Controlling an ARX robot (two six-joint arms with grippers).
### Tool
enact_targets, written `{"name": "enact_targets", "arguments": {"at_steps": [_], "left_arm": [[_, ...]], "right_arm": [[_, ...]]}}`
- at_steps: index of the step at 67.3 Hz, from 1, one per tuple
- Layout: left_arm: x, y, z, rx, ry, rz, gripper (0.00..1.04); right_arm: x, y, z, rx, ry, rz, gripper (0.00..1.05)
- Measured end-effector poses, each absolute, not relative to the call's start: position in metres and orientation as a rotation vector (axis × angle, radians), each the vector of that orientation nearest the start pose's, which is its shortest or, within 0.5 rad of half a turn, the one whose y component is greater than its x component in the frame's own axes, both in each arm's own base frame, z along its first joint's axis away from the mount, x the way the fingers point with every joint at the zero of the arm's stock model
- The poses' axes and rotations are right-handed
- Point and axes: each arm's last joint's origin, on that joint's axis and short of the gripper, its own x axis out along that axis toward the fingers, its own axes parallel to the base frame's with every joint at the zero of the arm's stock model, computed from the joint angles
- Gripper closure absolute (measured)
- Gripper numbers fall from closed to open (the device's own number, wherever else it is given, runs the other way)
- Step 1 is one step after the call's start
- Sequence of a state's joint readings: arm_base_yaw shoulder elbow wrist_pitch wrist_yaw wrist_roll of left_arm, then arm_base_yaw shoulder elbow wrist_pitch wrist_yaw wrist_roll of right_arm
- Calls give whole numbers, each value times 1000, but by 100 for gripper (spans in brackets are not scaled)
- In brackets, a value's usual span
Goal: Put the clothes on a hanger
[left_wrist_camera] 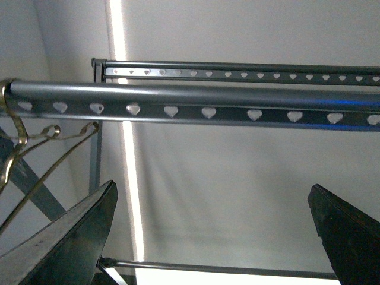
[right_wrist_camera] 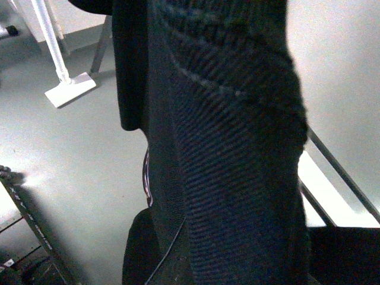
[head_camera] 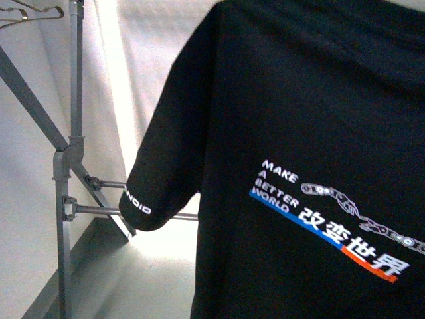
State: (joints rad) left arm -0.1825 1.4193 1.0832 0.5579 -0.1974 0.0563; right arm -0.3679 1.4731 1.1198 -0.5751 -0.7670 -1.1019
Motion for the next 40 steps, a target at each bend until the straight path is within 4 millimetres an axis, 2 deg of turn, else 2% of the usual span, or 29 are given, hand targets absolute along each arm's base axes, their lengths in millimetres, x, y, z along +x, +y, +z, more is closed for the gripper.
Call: {"name": "enact_targets", "arguments": {"at_steps": [5,11,24,28,32,38,40], "left_arm": [[307,-46,350,1,-175,19,9],[275,-33,318,12,-38,-5,26],[237,-21,271,6,-10,-4,59],[224,-17,254,3,2,-2,73],[216,-15,246,2,4,-3,82],[199,-10,229,-2,3,-13,102],[194,-6,224,-1,6,-23,101]], "right_arm": [[284,-91,266,-531,505,708,97],[283,-97,266,-517,529,669,97],[286,-110,273,-455,519,533,97],[290,-114,280,-390,498,477,97],[292,-114,285,-318,491,453,97],[295,-109,295,-199,485,408,97],[296,-106,298,-170,494,389,97]]}}
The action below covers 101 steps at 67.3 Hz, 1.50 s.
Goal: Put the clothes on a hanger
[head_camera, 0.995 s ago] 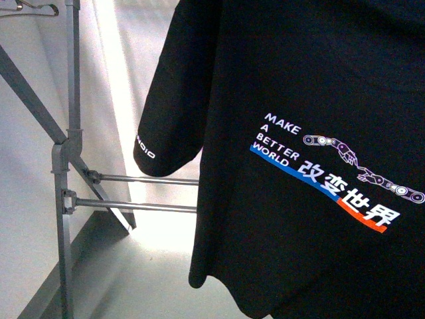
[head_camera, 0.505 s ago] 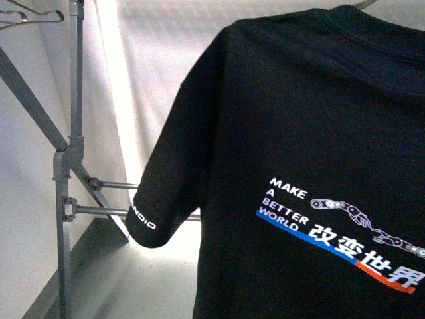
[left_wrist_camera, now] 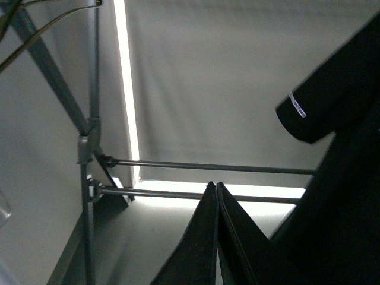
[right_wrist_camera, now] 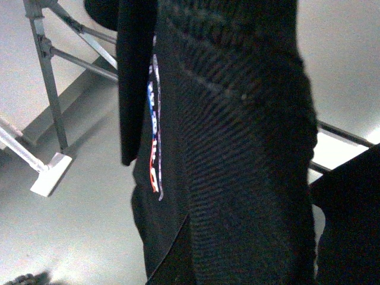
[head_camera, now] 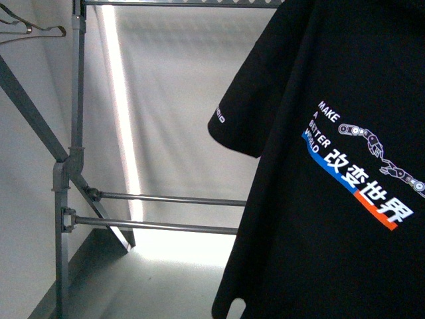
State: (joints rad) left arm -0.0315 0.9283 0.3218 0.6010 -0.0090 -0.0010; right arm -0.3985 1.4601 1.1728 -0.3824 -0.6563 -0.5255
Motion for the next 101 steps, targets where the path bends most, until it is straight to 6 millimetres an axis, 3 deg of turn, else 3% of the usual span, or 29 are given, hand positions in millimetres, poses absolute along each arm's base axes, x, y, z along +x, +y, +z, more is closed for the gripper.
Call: {"name": "enact_targets", "arguments": {"at_steps": [18,43,56,66,77,87,101], "left_arm": [[167,0,200,-1,4,-2,101],[143,0,184,-2,2,-2,101],[141,0,183,-2,-2,-2,54],[141,0,183,-2,-2,-2,31],[141,0,182,-1,-1,-2,5],[141,0,182,-2,-1,-2,7],[141,0,182,-2,-1,-2,7]], "right_arm": [[317,-90,293,-187,584,275,97],[367,-116,283,-168,723,75,97],[394,-114,311,-181,684,9,97],[407,-106,330,-190,663,-3,97],[424,-100,331,-203,689,-21,97],[443,-96,324,-196,709,-34,97],[449,-89,319,-210,717,-40,97]]}}
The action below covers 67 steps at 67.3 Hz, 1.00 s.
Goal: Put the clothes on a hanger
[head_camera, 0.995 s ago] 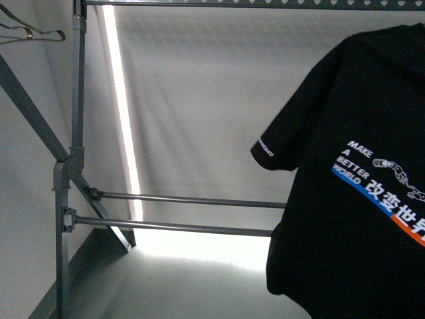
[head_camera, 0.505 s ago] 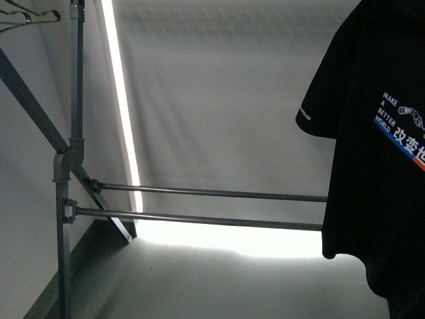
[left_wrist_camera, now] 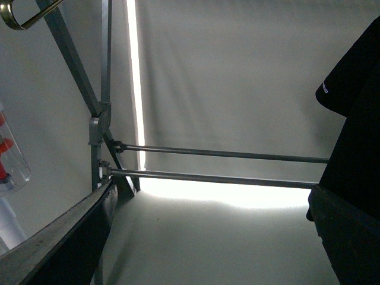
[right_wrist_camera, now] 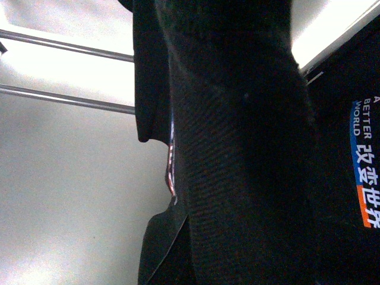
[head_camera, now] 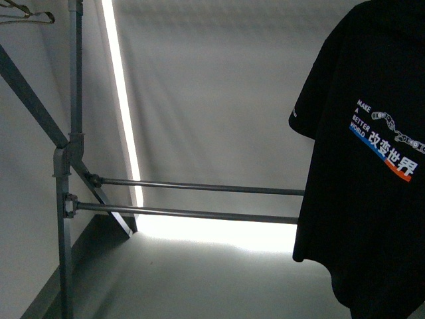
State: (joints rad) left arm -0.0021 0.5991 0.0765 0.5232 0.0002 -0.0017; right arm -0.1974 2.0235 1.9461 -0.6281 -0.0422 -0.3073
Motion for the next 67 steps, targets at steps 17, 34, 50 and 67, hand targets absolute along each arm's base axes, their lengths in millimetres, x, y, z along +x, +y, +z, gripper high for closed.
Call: {"name": "enact_targets", "arguments": {"at_steps": [17,34,50,67], "left_arm": [[141,0,182,-2,-1,-2,7],[141,0,182,-2,-1,-2,7],[141,0,182,-2,-1,-2,7],[141,0,182,-2,-1,-2,7]], "right_arm": [[454,-91,310,-222,732,-62,97],[457,-92,295,-229,742,-68,97],[456,-88,295,-215,668,-46,59],[417,-77,331,-221,535,-18,14]]}}
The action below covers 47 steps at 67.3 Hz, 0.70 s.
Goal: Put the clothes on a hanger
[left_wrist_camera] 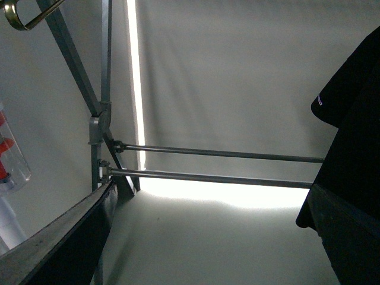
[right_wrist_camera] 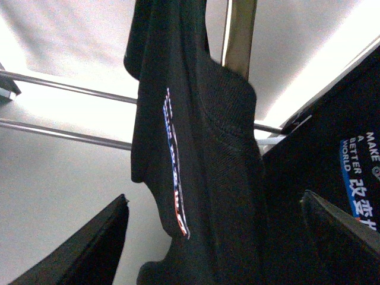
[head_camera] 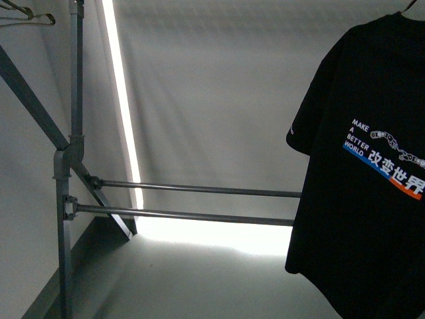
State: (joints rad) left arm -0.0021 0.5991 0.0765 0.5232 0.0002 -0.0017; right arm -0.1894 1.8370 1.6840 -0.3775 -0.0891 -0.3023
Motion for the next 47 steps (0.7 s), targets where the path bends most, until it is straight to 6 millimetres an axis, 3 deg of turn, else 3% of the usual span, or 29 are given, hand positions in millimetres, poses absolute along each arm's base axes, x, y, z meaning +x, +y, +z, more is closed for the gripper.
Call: {"name": "enact_targets", "arguments": {"at_steps": [4,15,21,24,27,30,33,37,47], "left_arm": [[141,0,182,-2,-1,-2,7],[141,0,182,-2,-1,-2,7],[141,0,182,-2,-1,-2,7],[141,0,182,-2,-1,-2,7],[140,0,182,-1,-1,-2,13],[138,0,181,-2,-1,-2,22],[136,0,180,-1,1,-2,31],[133,0,178,-1,3,-2,42],[127,0,173,-2,-9,-2,70]], "right_arm": [[404,-75,344,-218,482,-10,6],[363,-67,370,-172,278,-15,7],[331,-61,378,-123,117,-53,7],[301,-53,378,-95,-21,-99,7],[270,-41,370,-48,-145,-100,7],[251,-34,360,-14,-199,-95,7],[227,-23,339,40,-248,-98,7],[213,-17,317,63,-218,-74,8],[198,-13,279,21,-9,-6,34]]}}
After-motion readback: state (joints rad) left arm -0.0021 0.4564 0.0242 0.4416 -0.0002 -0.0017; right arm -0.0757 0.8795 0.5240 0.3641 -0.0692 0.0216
